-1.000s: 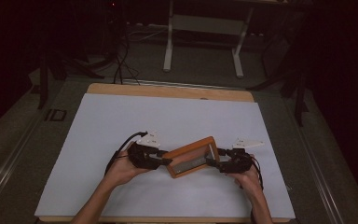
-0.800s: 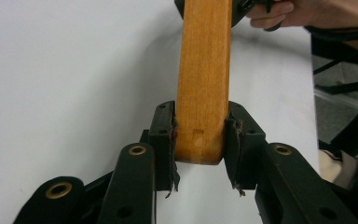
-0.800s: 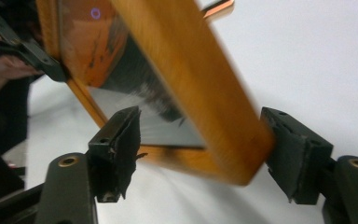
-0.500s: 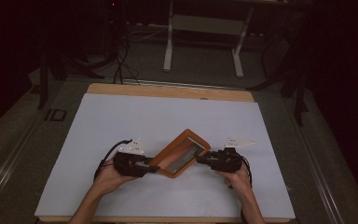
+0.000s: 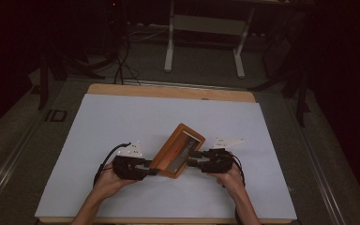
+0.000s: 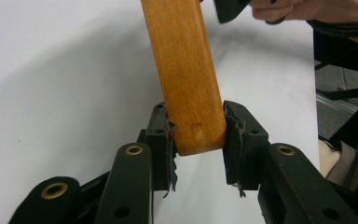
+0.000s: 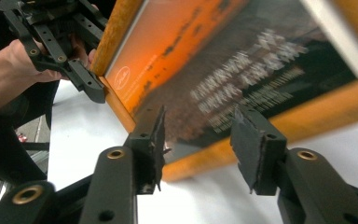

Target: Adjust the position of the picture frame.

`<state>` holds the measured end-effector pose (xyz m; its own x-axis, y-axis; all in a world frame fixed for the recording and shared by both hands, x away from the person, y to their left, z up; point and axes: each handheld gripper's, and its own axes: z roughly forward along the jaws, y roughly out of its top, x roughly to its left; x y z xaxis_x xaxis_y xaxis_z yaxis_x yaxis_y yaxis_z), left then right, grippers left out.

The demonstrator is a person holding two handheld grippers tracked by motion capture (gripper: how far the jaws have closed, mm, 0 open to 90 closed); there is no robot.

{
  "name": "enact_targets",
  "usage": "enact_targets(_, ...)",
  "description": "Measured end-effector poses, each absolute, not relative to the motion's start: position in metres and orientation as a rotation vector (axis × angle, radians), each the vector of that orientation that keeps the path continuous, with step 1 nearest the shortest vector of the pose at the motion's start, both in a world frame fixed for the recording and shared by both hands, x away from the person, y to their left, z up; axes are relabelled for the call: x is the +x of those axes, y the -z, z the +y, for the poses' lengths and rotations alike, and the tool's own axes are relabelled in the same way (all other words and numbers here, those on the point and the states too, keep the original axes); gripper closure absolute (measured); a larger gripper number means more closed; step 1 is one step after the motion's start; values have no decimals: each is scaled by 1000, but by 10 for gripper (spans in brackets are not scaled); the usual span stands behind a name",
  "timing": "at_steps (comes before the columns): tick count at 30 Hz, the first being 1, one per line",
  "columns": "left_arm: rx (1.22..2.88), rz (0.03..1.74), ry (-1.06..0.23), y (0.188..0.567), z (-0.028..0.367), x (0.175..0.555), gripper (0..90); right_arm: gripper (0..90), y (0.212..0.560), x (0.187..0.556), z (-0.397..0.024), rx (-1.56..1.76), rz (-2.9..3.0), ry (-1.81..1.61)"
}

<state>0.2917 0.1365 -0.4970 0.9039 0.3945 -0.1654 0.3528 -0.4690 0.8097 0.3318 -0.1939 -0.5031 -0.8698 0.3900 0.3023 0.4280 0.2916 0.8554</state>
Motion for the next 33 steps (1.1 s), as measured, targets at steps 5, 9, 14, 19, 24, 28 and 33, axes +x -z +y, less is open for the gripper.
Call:
enact_targets(5, 2105, 540, -56, 498, 138, 290, 667, 485, 504, 333, -211, -851, -2487, 1671)
enact_targets(9, 2106, 534, -45, 500, 139, 289, 675, 392, 505, 337, -215, -919, -2483, 1668)
enact_targets(14, 2138, 519, -42, 503, 142, 286, 686, 337, 512, 340, -207, -906, -2425, 1681)
enact_targets(19, 2156, 511, -35, 506, 145, 285, 689, 346, 515, 342, -196, -847, -2380, 1713)
enact_targets(24, 2151, 508, -28, 507, 146, 285, 689, 387, 514, 341, -188, -770, -2368, 1756)
enact_targets(28, 2160, 505, -35, 508, 147, 284, 688, 433, 515, 340, -184, -719, -2360, 1759)
enact_targets(33, 2177, 515, -43, 510, 148, 284, 679, 519, 513, 338, -184, -686, -2368, 1769)
